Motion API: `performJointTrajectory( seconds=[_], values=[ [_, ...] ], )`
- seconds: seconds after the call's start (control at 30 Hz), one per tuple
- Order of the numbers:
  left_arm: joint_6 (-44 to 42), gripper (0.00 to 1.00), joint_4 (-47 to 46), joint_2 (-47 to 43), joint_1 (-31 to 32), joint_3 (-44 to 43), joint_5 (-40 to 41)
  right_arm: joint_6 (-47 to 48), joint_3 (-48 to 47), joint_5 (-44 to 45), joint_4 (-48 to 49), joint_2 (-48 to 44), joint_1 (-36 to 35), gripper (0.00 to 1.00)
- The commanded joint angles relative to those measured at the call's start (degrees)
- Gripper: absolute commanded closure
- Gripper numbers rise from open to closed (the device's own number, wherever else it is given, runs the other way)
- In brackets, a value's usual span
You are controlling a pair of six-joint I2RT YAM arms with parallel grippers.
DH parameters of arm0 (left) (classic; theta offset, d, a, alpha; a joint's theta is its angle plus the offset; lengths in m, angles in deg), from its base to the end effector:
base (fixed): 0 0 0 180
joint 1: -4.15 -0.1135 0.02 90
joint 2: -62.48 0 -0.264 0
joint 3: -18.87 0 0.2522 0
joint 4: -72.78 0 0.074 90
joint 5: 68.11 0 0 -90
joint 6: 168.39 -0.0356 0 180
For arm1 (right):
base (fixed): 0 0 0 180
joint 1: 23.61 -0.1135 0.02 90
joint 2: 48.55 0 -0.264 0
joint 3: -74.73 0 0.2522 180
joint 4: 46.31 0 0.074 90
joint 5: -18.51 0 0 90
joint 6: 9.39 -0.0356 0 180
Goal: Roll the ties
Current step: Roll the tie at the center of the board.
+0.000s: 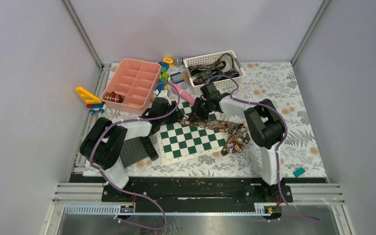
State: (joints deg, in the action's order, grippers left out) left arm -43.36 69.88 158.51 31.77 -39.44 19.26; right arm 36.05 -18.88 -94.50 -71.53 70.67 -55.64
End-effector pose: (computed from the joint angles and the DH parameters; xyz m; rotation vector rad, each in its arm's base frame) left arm 0.2980 -0.1578 0.1592 -0.1188 2.2543 -0.6575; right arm 0.3688 0.2471 0.1521 0.0990 2.6704 1.0134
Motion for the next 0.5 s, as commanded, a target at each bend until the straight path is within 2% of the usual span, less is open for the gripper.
performJointTrajectory(
  seconds=[0.0,0.23,0.47],
  values=[
    [0.22,0.53,-0.56,-1.18,-0.39,-1.48,0.25,2.24,-1.72,0.77,-0.35,-2.5,-0.75,0.67],
    [-0.33,0.54,0.0,-3.06,-0.39,-1.02,0.87,3.58,-1.5,3.25,-1.95,-8.11,-0.67,0.6],
    [-1.99,0.62,1.99,-4.2,0.91,-2.26,1.38,3.41,2.46,10.78,-8.4,-16.03,0.47,0.6]
  ],
)
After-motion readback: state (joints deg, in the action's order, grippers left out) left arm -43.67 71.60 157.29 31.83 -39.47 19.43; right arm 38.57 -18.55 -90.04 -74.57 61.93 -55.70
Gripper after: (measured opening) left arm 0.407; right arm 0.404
